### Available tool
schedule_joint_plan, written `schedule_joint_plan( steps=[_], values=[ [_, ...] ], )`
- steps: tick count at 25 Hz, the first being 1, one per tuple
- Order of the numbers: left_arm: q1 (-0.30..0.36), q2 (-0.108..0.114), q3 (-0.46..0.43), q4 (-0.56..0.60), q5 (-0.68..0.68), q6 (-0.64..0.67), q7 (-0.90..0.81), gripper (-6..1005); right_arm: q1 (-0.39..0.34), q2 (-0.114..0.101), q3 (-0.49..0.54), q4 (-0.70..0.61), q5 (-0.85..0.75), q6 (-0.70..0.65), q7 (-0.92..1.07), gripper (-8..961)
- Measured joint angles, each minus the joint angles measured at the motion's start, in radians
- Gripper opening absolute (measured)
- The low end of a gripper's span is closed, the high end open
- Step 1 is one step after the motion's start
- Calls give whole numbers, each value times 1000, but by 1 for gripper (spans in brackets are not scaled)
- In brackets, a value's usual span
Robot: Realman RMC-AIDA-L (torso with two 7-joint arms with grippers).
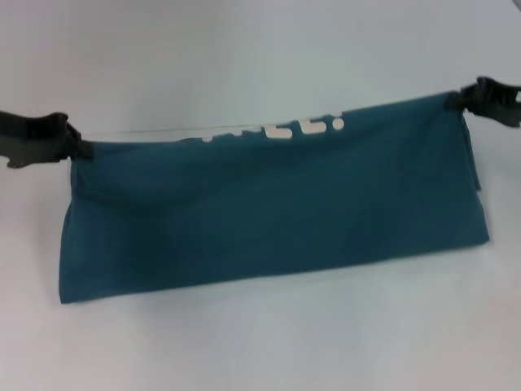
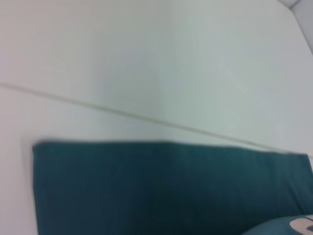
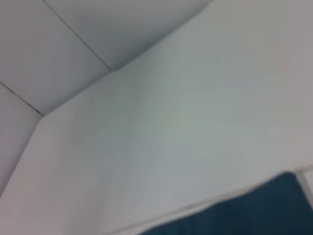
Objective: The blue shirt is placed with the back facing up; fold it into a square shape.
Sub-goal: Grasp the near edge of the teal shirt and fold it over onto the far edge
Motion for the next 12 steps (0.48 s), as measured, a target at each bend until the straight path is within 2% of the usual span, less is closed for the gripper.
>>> schedule_joint_plan(
  steps=[5, 9, 12],
  values=[
    [-43, -5, 34, -70, 40, -142, -1, 77, 35, 8, -67, 58, 0, 160, 3, 45],
    [-54, -28, 92, -127, 50, -291, -2, 82, 50, 9, -134, 146, 1, 306, 6, 45],
    [-54, -42, 104, -150, 51, -368, -1, 85, 53, 18, -151, 184, 3, 398, 4, 45]
  ],
)
